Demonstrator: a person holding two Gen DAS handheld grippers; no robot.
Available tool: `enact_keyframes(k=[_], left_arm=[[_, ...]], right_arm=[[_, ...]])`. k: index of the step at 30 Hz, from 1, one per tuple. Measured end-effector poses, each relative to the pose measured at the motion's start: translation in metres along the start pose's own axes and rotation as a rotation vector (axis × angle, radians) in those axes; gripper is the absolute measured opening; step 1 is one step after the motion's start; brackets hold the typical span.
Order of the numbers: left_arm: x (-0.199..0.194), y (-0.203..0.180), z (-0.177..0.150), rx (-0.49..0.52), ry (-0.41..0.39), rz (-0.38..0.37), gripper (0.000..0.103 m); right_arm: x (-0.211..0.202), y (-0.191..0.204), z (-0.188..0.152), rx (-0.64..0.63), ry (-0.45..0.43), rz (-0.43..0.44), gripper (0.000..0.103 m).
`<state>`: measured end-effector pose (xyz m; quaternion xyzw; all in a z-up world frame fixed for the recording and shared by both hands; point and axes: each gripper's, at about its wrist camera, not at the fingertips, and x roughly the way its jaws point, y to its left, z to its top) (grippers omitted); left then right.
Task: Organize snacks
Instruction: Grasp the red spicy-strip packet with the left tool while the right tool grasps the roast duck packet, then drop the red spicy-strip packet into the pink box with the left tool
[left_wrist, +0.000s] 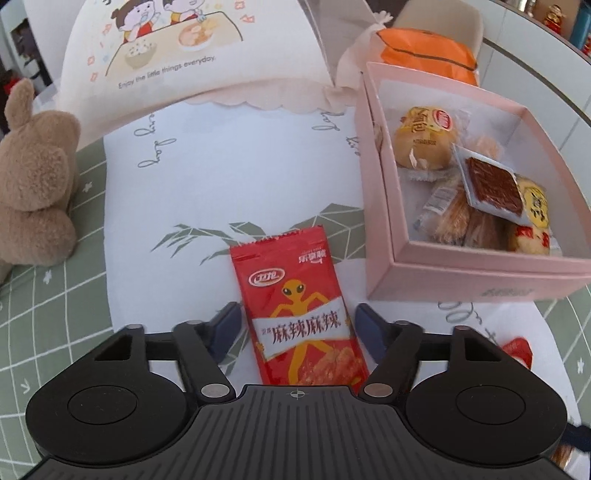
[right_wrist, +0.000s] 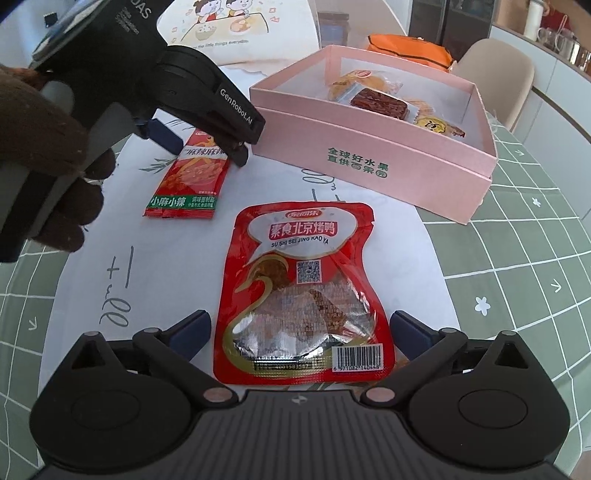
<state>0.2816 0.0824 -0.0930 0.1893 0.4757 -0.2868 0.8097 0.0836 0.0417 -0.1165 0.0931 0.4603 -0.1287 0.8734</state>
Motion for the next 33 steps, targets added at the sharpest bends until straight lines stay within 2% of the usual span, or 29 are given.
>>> enact_keyframes(k=[3,9,14,16,21,22,23,24,31,33], left_arm=[[-0.01,0.0,-0.012,0.048,0.034,-0.034,0.057],[-0.04,-0.007,-0.059,0.148,0.096,-0.087,0.057],[-0.048,-0.001,-0.071,0.124,0.103,-0.136,0.056],[-0.048,0.007,-0.069,0.083,0.107,-0.164,0.056],[-0.048,0.012,-0.068,0.083,0.11,-0.198,0.057],[-0.049,0.011,-0.068,0.093,0.108,-0.199,0.057],[-0.048,0.009,-0.068,0.108,0.105,-0.2,0.058],[-0.048,0.008,-0.068,0.122,0.101,-0.201,0.059],[-0.043,-0.013,-0.066,0.279,0.064,-0.221,0.061],[-0.043,-0.015,-0.066,0.302,0.058,-0.254,0.055]], right_arm=[[-0.001,-0.002,-0.001,-0.015,-0.001,0.014,0.103],[0.003,-0.006,0.008,0.008,0.014,0.006,0.103],[0.013,-0.006,0.022,0.038,0.019,-0.021,0.103],[0.018,-0.004,0.028,0.031,0.021,-0.029,0.102],[0.018,0.005,0.037,-0.002,0.029,-0.01,0.085],[0.017,0.006,0.037,-0.002,0.039,-0.009,0.08],[0.014,0.005,0.037,0.001,0.041,-0.01,0.069],[0.012,0.004,0.037,0.008,0.053,-0.017,0.066],[0.0,-0.015,0.028,0.149,0.096,-0.112,0.061],[-0.006,-0.017,0.027,0.171,0.087,-0.128,0.06]])
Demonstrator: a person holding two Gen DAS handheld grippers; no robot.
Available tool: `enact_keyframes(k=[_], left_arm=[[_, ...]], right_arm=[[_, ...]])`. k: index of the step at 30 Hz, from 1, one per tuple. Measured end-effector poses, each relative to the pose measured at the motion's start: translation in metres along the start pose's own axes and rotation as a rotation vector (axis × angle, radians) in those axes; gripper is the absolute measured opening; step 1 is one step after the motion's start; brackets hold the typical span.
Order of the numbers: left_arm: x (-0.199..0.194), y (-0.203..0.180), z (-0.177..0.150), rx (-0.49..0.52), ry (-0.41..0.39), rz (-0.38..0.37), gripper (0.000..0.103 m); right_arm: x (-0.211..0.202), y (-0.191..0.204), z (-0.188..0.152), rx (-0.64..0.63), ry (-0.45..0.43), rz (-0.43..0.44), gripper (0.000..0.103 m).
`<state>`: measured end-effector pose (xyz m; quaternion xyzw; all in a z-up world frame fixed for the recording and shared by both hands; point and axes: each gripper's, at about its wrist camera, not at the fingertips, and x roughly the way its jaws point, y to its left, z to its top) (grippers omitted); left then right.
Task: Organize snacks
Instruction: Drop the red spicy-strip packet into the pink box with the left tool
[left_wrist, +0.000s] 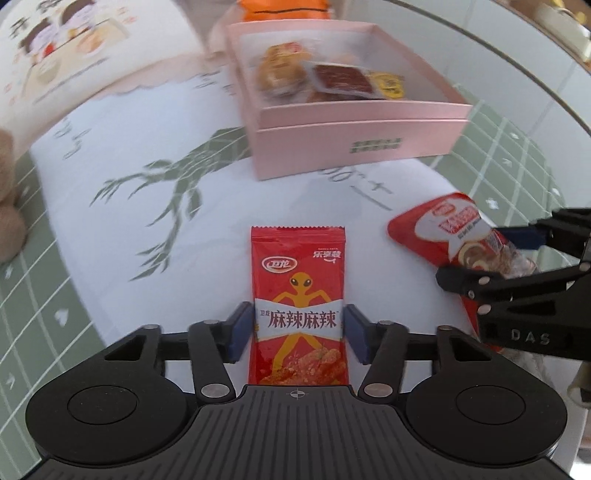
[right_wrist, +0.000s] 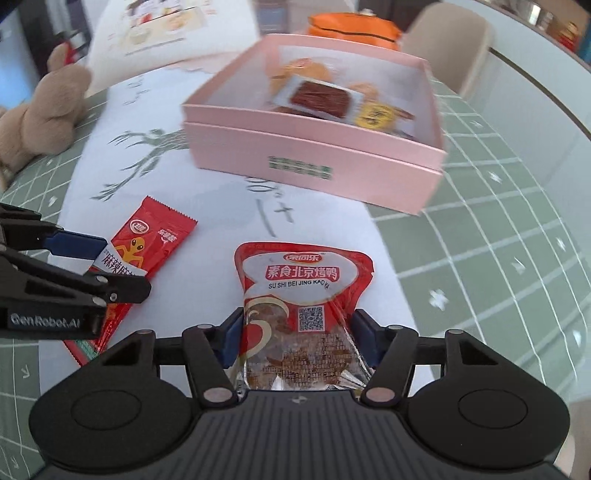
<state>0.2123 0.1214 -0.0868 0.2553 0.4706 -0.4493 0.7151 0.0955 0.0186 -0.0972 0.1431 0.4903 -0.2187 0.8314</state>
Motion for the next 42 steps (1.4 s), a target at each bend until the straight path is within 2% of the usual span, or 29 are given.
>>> enact_keyframes(k=[2,5,9,13,17,20,23,28,38,42], left_arm=[[-0.001,0.002,0.0,-0.006,-0.011,-0.049,0.051],[-0.007,0.0,0.006,-0.002,-0.045,-0.076,0.049],[-0.036,-0.003,0.032,-0.006,-0.132,-0.121,0.049],[-0.062,-0.01,0.082,0.006,-0.24,-0.116,0.049],[-0.051,-0.017,0.143,0.021,-0.298,-0.068,0.049],[-0.019,-0.02,0.177,-0.002,-0.281,-0.035,0.049],[0.015,-0.022,0.195,-0.018,-0.236,-0.014,0.049],[0.055,-0.014,0.197,-0.02,-0.153,0.028,0.05],[0.069,-0.01,0.194,-0.008,-0.167,0.016,0.057],[0.056,-0.007,0.191,-0.022,-0.185,0.016,0.058]], right_arm=[[-0.009,-0.002,-0.001,0.01,-0.025,-0.014,0.06],[-0.023,-0.005,0.0,0.023,-0.059,-0.019,0.059],[-0.033,-0.012,0.007,0.034,-0.086,-0.024,0.06],[-0.035,-0.017,0.015,0.03,-0.098,-0.019,0.06],[-0.035,-0.023,0.023,0.025,-0.095,-0.019,0.059],[-0.037,-0.032,0.026,0.028,-0.091,-0.021,0.059],[-0.037,-0.043,0.024,0.027,-0.077,-0.026,0.059],[-0.031,-0.063,0.021,0.045,-0.037,-0.047,0.06],[-0.011,-0.071,0.025,0.049,0.004,-0.051,0.06],[-0.009,-0.067,0.031,0.038,-0.002,-0.054,0.06]])
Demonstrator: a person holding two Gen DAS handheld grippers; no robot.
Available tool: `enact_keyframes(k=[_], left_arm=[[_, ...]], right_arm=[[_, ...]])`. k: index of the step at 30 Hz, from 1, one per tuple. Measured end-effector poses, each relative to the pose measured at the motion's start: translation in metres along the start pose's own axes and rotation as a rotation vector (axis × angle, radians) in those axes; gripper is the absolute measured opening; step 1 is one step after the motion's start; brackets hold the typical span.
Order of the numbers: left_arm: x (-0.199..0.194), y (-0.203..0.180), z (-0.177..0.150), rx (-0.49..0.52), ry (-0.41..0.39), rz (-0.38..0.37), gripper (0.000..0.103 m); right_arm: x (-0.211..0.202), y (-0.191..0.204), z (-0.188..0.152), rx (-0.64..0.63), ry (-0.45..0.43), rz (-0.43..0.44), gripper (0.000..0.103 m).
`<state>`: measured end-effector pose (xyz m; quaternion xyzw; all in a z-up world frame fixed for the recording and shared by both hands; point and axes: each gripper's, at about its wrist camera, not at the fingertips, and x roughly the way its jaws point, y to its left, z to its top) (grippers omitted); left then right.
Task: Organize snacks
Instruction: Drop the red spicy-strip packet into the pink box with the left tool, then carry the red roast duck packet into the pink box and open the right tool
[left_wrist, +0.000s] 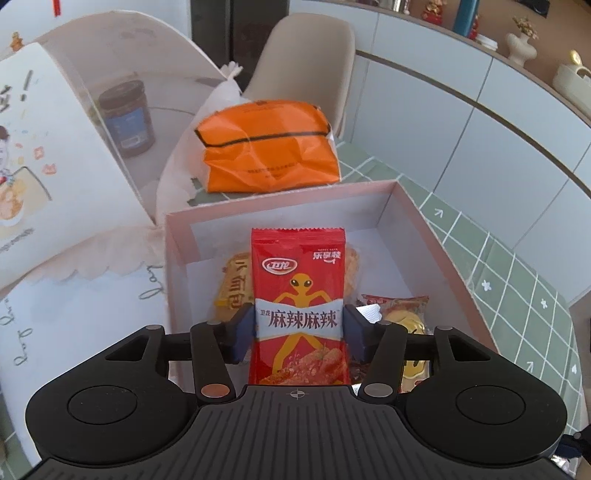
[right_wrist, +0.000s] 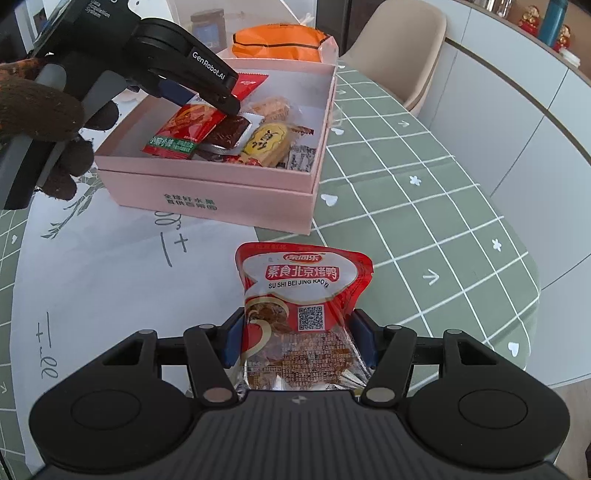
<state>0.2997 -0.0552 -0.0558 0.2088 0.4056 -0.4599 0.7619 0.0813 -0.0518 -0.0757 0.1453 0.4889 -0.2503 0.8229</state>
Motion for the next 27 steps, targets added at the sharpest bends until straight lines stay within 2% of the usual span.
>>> enact_keyframes(k=[4,8,10,11,12,16,19,20,22,23,24,27], left_arm=[[-0.032,0.002,-0.008,0.014,-0.038,0.025,0.054],[-0.066,0.007,-0.03,-0.003,-0.025,0.041,0.054],[-0.076,0.009,-0.044,-0.007,0.002,0.041,0.054],[-0.08,0.01,-0.053,-0.01,0.017,0.037,0.054],[-0.082,0.013,-0.059,-0.019,0.03,0.029,0.054],[-0.09,0.027,-0.085,-0.081,0.071,0.0,0.054],[-0.089,0.035,-0.098,-0.112,0.101,0.01,0.054],[-0.088,0.036,-0.103,-0.119,0.113,0.018,0.053],[-0.088,0.034,-0.112,-0.118,0.128,0.016,0.053],[-0.088,0.033,-0.118,-0.116,0.135,0.012,0.053],[-0.086,0.032,-0.121,-0.115,0.143,0.008,0.053],[-0.083,0.028,-0.131,-0.12,0.166,-0.003,0.053]], right_arm=[[-0.01,0.0,0.008,-0.002,-0.04,-0.003,0.06],[-0.022,0.0,0.036,-0.01,-0.111,0.006,0.058],[-0.022,0.003,0.054,-0.022,-0.134,0.004,0.052],[-0.021,0.006,0.063,-0.036,-0.153,-0.013,0.034],[-0.02,0.009,0.073,-0.05,-0.16,-0.014,0.029],[-0.009,0.022,0.105,-0.075,-0.17,-0.015,0.029],[-0.01,0.036,0.11,-0.118,-0.174,0.0,0.029],[-0.012,0.038,0.108,-0.123,-0.17,0.015,0.03],[-0.014,0.038,0.1,-0.121,-0.148,0.059,0.049],[-0.014,0.035,0.094,-0.116,-0.134,0.082,0.07],[-0.014,0.032,0.088,-0.109,-0.125,0.092,0.077],[-0.008,0.024,0.068,-0.104,-0.077,0.095,0.079]])
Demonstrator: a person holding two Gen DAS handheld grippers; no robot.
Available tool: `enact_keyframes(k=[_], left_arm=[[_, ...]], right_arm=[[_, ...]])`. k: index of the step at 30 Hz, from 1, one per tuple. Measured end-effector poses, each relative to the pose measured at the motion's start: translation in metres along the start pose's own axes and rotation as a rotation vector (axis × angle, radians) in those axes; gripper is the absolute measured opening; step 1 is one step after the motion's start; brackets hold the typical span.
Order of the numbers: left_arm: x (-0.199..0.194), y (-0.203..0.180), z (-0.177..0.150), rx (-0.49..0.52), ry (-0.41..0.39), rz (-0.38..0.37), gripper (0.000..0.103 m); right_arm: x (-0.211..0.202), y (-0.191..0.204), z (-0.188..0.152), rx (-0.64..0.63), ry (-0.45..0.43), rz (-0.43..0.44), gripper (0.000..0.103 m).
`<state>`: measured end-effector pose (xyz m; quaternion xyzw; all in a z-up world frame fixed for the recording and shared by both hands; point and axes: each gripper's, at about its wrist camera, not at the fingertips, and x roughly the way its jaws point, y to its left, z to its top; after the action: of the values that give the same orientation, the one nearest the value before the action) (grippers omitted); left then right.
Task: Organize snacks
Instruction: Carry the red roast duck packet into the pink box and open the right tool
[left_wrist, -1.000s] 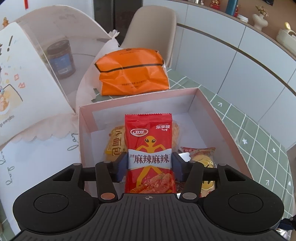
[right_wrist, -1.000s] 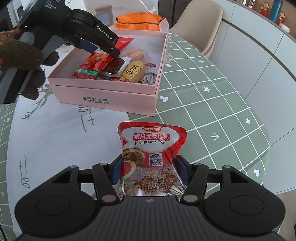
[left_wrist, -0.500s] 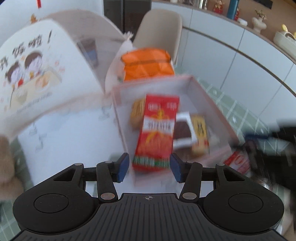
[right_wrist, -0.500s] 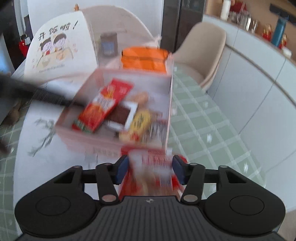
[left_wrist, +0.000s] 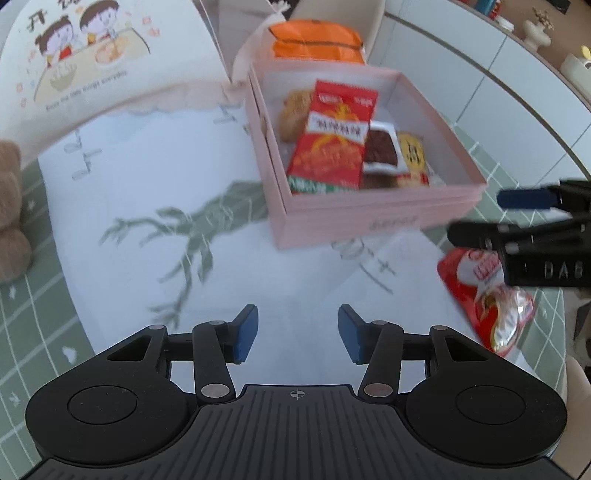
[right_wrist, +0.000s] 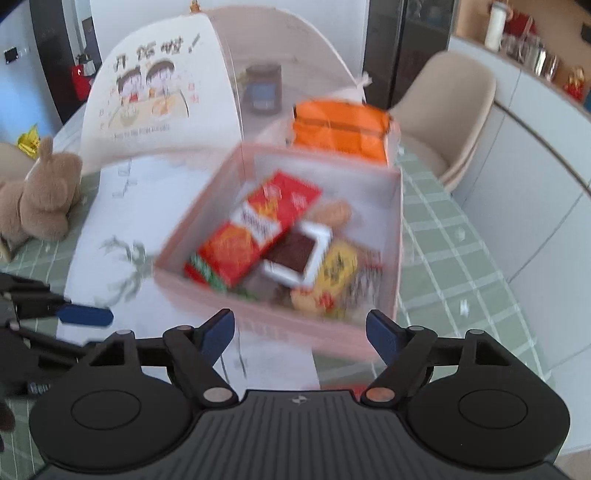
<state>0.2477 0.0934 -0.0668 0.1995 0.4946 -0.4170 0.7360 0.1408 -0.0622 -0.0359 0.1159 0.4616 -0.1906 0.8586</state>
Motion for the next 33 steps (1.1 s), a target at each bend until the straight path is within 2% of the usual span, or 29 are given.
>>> enact_keyframes(k=[10,11,15,18,19,21,24,28,33], left_arm=[[0.017,-0.014,-0.023,-0.007,0.048,-0.006,0.053],[0.017,-0.016,-0.026,0.001,0.052,0.0,0.053],[0.014,-0.026,-0.036,0.027,0.055,0.014,0.053],[0.011,-0.032,-0.04,0.043,0.066,0.02,0.053],[0.01,-0.033,-0.04,0.045,0.068,0.025,0.053],[0.007,-0.035,-0.039,0.05,0.062,0.035,0.052],[0.001,-0.036,-0.035,0.055,0.041,0.063,0.052],[-0.004,-0.027,-0.032,0.035,0.03,0.093,0.052],[-0.007,-0.013,-0.03,-0.007,0.03,0.109,0.052]], right_arm=[[0.035,-0.019,-0.062,0.071,0.137,-0.096,0.081],[0.035,-0.018,-0.067,0.074,0.117,-0.11,0.087],[0.031,-0.023,-0.081,0.166,0.101,-0.083,0.09],[0.023,-0.019,-0.089,0.122,0.099,-0.078,0.084],[0.02,-0.017,-0.091,0.105,0.098,-0.078,0.078],[0.012,-0.013,-0.093,0.081,0.101,-0.068,0.06],[0.0,-0.01,-0.095,0.063,0.094,-0.035,0.052],[-0.016,0.002,-0.082,0.015,0.051,0.0,0.05],[-0.043,0.027,-0.051,-0.086,-0.051,0.018,0.05]])
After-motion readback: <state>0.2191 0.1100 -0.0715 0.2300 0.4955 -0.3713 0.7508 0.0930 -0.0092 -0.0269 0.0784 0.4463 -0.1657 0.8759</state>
